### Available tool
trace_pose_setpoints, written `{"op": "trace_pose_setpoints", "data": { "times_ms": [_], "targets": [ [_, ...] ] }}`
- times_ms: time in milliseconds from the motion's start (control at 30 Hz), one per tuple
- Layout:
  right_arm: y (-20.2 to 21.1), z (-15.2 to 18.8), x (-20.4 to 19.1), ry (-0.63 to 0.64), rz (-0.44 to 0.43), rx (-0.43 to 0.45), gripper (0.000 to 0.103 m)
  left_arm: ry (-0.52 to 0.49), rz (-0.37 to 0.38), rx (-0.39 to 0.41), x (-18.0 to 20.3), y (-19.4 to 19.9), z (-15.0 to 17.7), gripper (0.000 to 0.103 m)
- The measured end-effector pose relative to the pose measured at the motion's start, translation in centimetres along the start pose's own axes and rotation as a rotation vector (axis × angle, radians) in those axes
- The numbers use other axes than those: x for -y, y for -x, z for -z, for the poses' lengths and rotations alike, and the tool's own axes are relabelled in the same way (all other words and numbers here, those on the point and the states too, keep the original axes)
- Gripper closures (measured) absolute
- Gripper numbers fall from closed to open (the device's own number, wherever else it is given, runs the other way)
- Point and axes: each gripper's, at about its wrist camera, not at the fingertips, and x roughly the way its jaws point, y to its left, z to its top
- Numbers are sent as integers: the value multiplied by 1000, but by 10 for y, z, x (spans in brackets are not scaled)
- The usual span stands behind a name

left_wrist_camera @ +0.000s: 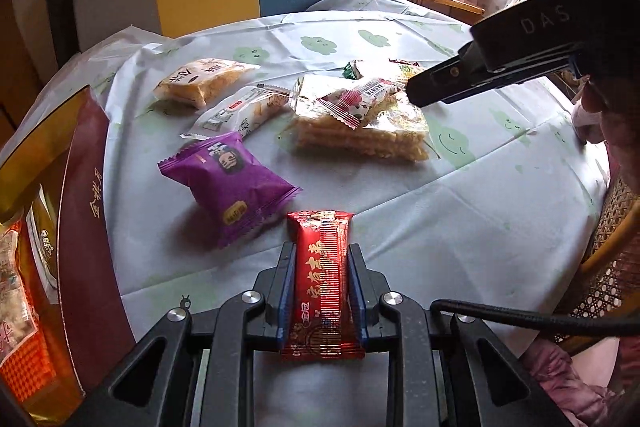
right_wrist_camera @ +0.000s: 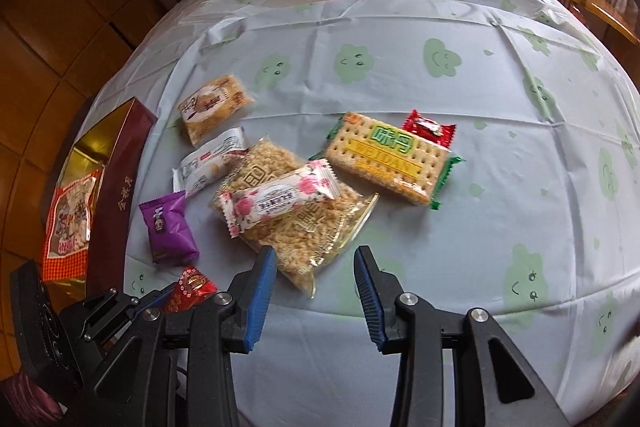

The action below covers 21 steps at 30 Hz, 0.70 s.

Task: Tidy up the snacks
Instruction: 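Lift the red candy bar with the left tool while the right moves to the WEIDAN cracker pack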

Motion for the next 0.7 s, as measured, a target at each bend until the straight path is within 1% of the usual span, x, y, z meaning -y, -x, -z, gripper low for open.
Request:
{"op": "trace_pose_setpoints", "data": {
  "times_ms": [33,67,133,200,233,300,367,433,500,533,633,700],
  "targets": [
    [-3,-4,-7,27,-3,-11,67,8,6,0,-1,0,0,77],
    [-7,-8,-13,55,-5,-20,68,13,11,0,-3,0,0,77],
    [-22,-16,-25,115,4,-70,70,24,20,-1,-5,0,0,77],
    [-39,-24,-32,151,20,-119,71,40,30,-3,-7,0,-1,77],
    [-45,-30,-33,158,18,-122,70,45,32,-3,-8,0,-1,77],
    [-48,-47,-33,150,23,-82,71,42,29,-3,-7,-1,-1,77],
    [-51,-65,-27,111,25,-32,70,41,28,-1,-7,-1,-1,77],
    [-54,-77,-20,86,37,-10,70,45,31,-1,-8,-1,-1,77],
    [-57,-83,-17,89,40,-21,67,51,34,1,-9,-1,-1,77],
    [-57,-82,-16,104,38,-27,63,54,35,2,-9,-1,-1,77],
    [-56,-74,-18,158,8,-59,59,56,31,6,-10,-2,0,77],
    [-55,-65,-18,183,-14,-84,46,54,29,9,-8,-1,1,77]
  ]
}}
